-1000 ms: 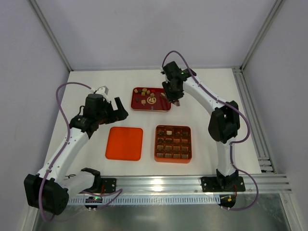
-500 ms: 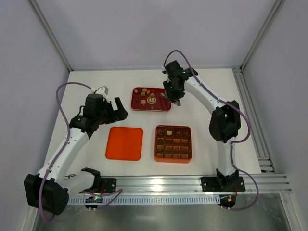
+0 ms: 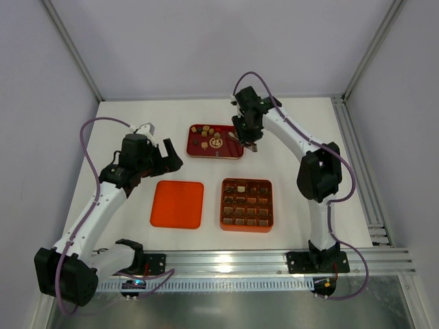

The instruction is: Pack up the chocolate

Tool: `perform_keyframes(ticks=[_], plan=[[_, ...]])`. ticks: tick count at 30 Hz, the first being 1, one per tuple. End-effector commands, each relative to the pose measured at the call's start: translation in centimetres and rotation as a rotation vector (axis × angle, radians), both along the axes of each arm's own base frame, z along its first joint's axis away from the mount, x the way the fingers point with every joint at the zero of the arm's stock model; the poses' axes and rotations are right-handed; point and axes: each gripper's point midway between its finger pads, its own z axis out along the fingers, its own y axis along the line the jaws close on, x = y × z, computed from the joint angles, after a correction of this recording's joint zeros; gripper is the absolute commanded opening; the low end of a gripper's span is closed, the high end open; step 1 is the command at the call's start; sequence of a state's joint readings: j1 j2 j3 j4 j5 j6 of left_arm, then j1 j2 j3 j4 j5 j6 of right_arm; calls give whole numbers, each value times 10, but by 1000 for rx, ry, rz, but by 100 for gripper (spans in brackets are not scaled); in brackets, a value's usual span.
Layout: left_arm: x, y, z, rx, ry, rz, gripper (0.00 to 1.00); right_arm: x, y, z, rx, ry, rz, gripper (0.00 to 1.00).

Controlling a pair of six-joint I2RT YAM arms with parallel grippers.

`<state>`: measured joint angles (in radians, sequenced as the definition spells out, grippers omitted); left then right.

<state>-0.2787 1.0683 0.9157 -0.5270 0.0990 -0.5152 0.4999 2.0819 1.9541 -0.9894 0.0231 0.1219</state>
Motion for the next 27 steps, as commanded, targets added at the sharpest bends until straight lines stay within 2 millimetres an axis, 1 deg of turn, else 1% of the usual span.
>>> perform_keyframes(ticks=[1,5,6,8,9,18,19,22,27], plan=[[3,-1,8,-8,-40,-7,100,7,3,13,25,-34,4,42],[3,-1,8,-10,-39,-9,100,7,1,11,24,-28,-4,41],[3,-1,8,-12,-39,-8,100,5,4,11,50,-15,8,41],[3,-1,7,-11,-38,-10,100,4,3,9,60,-7,6,39],[3,-1,7,-11,-37,-8,100,3,1,9,63,-2,1,39],[3,-2,8,-12,-37,-9,100,1,0,9,80,7,-2,39],[3,-1,8,-12,-40,-8,100,1,0,9,81,8,-1,37],[3,-1,8,-9,-38,-7,100,1,0,13,89,2,-2,34],[3,-1,7,-9,-38,-7,100,1,0,34,110,-43,-7,34]])
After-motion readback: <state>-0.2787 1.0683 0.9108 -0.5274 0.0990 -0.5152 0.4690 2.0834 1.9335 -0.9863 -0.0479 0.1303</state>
